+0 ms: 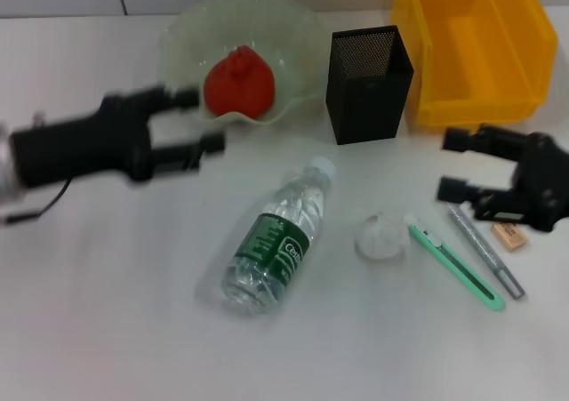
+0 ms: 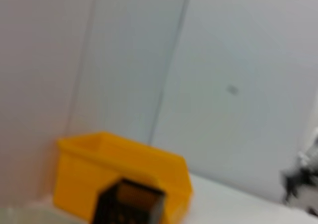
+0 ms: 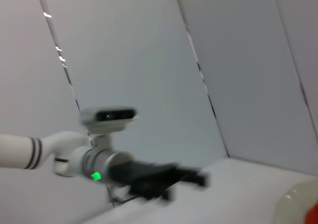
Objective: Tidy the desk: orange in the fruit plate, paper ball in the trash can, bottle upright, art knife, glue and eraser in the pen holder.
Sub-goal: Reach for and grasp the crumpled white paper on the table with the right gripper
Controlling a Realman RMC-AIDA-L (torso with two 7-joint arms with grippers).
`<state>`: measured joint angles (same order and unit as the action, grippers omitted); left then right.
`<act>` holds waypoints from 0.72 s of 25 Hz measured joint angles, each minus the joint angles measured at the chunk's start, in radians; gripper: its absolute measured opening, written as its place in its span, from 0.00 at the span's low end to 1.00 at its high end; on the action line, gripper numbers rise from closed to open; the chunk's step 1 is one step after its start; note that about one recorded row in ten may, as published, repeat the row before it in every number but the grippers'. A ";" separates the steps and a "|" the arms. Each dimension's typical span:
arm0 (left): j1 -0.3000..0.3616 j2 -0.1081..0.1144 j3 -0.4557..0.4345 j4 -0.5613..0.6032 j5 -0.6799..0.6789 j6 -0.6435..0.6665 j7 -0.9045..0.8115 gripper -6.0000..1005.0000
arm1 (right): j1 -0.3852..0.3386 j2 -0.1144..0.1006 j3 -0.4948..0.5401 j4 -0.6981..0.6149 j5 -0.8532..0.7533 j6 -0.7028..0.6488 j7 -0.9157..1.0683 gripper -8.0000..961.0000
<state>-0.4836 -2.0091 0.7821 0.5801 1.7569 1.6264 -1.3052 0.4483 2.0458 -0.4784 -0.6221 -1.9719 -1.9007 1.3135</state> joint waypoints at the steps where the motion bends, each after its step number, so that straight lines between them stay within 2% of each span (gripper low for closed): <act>1: 0.025 0.008 0.000 0.002 0.022 0.030 0.015 0.74 | 0.005 -0.006 -0.002 -0.057 -0.001 -0.007 0.065 0.79; 4: 0.061 0.030 0.000 0.002 0.073 0.084 0.034 0.81 | 0.028 -0.012 -0.027 -0.282 -0.018 -0.050 0.238 0.79; 6: 0.080 0.043 0.000 0.002 0.088 0.103 0.034 0.81 | 0.049 -0.013 -0.077 -0.455 -0.048 -0.068 0.369 0.79; 8: 0.095 0.048 -0.001 0.003 0.089 0.112 0.035 0.81 | 0.075 -0.012 -0.147 -0.617 -0.111 -0.068 0.501 0.79; 11: 0.108 0.047 -0.002 0.002 0.090 0.115 0.036 0.81 | 0.148 -0.004 -0.293 -0.822 -0.289 -0.066 0.703 0.79; 14: 0.111 0.041 -0.001 0.001 0.100 0.110 0.036 0.81 | 0.213 0.004 -0.446 -0.889 -0.432 -0.070 0.803 0.78; 18: 0.108 0.034 0.000 -0.003 0.119 0.105 0.036 0.81 | 0.260 0.034 -0.623 -0.870 -0.583 -0.022 0.849 0.78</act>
<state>-0.3759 -1.9754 0.7820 0.5772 1.8761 1.7314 -1.2693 0.7087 2.0793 -1.1011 -1.4922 -2.5551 -1.9224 2.1629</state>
